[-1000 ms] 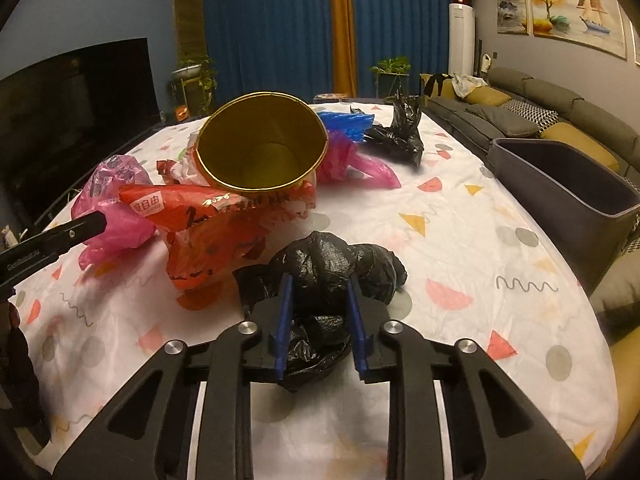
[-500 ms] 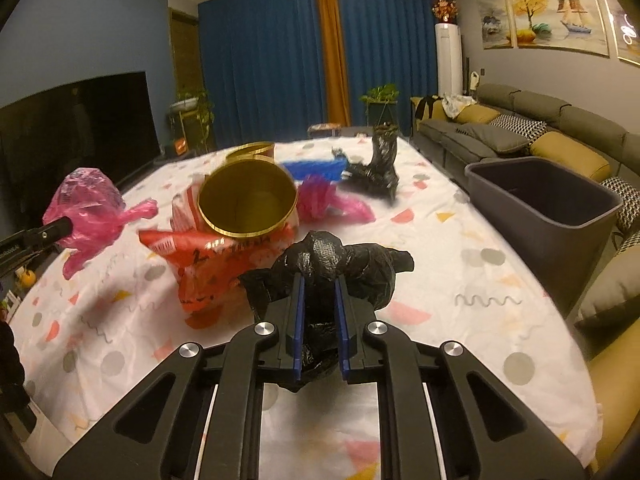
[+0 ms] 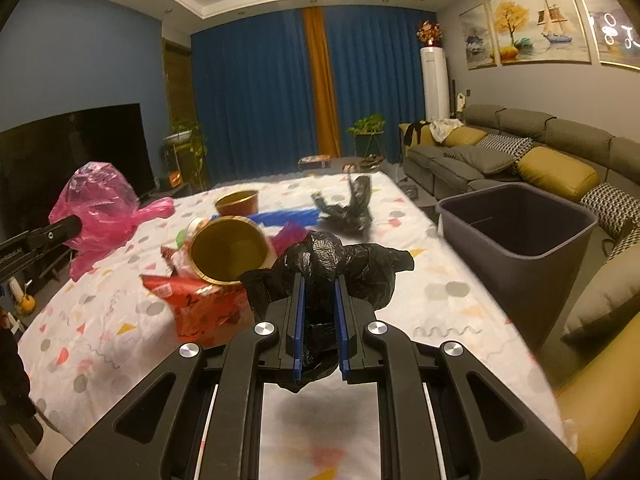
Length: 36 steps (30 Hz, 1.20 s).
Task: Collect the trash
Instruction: 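Lift the black bag with the right gripper while the left gripper grasps the pink bag, then drop the pink bag into the grey bin with the left gripper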
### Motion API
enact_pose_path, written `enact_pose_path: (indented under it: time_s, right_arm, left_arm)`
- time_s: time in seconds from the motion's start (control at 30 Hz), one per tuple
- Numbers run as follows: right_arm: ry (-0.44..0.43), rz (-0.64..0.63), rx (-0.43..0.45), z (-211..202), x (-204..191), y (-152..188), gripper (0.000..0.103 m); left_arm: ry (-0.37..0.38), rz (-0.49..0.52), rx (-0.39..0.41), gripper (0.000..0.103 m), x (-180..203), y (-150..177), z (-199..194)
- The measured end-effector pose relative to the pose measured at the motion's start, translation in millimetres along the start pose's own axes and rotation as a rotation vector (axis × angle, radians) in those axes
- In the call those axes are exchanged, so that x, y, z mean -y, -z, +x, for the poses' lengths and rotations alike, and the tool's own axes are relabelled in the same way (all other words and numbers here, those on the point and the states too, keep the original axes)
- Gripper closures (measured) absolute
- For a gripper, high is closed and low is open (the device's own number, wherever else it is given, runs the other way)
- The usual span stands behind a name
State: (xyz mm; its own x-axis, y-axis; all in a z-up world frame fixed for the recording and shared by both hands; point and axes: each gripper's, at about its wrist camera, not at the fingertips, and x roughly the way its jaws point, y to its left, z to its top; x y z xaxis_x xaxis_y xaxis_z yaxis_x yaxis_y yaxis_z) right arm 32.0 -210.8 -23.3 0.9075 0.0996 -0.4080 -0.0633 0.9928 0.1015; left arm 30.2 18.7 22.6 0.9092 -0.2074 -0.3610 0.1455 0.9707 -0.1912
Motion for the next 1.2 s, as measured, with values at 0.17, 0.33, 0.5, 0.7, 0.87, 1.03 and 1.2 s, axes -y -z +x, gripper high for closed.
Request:
enact_pose_path:
  time_s: [0.17,0.33,0.5,0.7,0.87,1.03,1.2]
  right_arm:
    - [0.051,0.014,0.049,-10,25,-12,0.088]
    - [0.136,0.03,0.106,-18,61,-28,0.088]
    - [0.234,0.06,0.157,-17,104,-47,0.088]
    - [0.319,0.096,0.182,-5,146,-66,0.088]
    - [0.366,0.105,0.197,4,168,-73,0.088]
    - [0.403,0.109,0.2,15,184,-78,0.088]
    - [0.422,0.122,0.2,26,196,-83,0.088]
  left_arm:
    - [0.108,0.068,0.017,0.097,54,-12,11]
    - [0.197,0.123,0.006,0.097,110,-13,39]
    - [0.277,0.147,-0.016,0.097,167,-12,77]
    - [0.345,0.171,-0.025,0.097,217,-9,118]
    - [0.38,0.187,-0.027,0.097,247,-6,147]
    - [0.417,0.198,-0.044,0.097,273,-6,172]
    - [0.434,0.189,-0.084,0.097,283,-2,202]
